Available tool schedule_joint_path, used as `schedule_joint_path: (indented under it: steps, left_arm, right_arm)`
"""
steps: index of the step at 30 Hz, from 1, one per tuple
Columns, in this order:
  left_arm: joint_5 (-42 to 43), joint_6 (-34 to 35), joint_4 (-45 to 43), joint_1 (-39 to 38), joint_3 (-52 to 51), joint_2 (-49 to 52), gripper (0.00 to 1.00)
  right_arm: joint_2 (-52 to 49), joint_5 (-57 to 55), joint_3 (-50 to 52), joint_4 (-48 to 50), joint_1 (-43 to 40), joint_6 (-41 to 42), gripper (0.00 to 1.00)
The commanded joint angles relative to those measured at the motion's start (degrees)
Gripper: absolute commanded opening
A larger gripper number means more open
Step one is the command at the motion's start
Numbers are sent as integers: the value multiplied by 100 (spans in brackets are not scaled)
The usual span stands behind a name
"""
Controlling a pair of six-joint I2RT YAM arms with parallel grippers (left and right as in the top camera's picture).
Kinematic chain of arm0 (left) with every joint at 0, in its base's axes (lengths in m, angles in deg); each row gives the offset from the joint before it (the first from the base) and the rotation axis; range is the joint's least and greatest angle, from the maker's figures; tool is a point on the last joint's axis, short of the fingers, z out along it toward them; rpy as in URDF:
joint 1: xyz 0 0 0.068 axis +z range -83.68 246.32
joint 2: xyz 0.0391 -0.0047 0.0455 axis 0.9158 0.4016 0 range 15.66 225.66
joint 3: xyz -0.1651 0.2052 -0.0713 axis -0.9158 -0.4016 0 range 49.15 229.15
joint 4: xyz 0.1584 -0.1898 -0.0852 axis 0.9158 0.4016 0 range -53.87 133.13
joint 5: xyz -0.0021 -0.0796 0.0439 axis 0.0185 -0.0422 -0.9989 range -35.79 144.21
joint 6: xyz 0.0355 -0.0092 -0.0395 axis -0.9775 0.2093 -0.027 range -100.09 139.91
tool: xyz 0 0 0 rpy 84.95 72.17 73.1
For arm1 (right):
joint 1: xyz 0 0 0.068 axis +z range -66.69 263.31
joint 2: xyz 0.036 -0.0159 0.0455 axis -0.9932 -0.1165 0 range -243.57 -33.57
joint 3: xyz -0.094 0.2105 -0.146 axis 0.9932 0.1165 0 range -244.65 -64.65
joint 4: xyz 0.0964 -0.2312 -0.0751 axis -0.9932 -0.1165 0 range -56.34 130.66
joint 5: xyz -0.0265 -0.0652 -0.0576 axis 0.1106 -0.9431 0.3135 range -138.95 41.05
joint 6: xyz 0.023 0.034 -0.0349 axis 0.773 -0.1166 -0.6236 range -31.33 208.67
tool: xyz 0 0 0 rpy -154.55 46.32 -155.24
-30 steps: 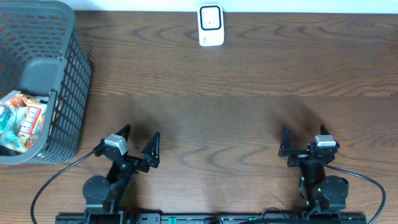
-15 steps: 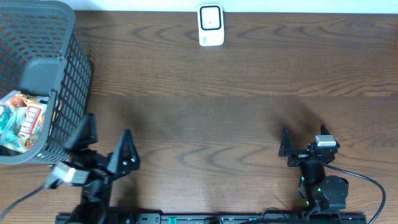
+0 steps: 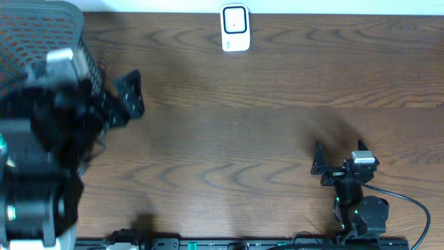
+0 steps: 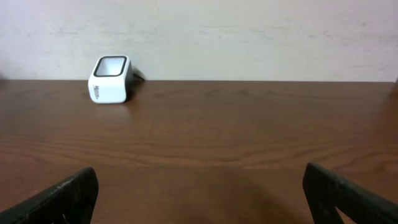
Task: Scan the item barcode
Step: 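Move the left gripper up and into the grey basket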
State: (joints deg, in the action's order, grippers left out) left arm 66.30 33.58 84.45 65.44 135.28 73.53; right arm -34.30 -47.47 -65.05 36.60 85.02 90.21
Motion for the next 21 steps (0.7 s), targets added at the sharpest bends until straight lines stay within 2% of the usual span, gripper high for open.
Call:
schedule_joint_path:
  steps: [1, 4, 10, 13, 21]
  left_arm:
    - [57, -560, 260, 4, 848, 697, 98]
    - [-341, -595, 848, 245, 1910, 1412, 98]
    - [-2094, -409, 2253, 1132, 4426, 3209, 98]
    - [-2267, 155, 2208, 1698, 4638, 3665, 97]
    - [-2271, 146, 2378, 2656, 4592, 4275, 98]
  right_arm:
    - [22, -28, 4, -28, -24, 55, 99]
    - [24, -28, 4, -28, -24, 55, 99]
    - [24, -26, 4, -28, -24, 52, 99]
    - [24, -28, 4, -28, -24, 55, 99]
    - [22, -28, 4, -28, -24, 55, 99]
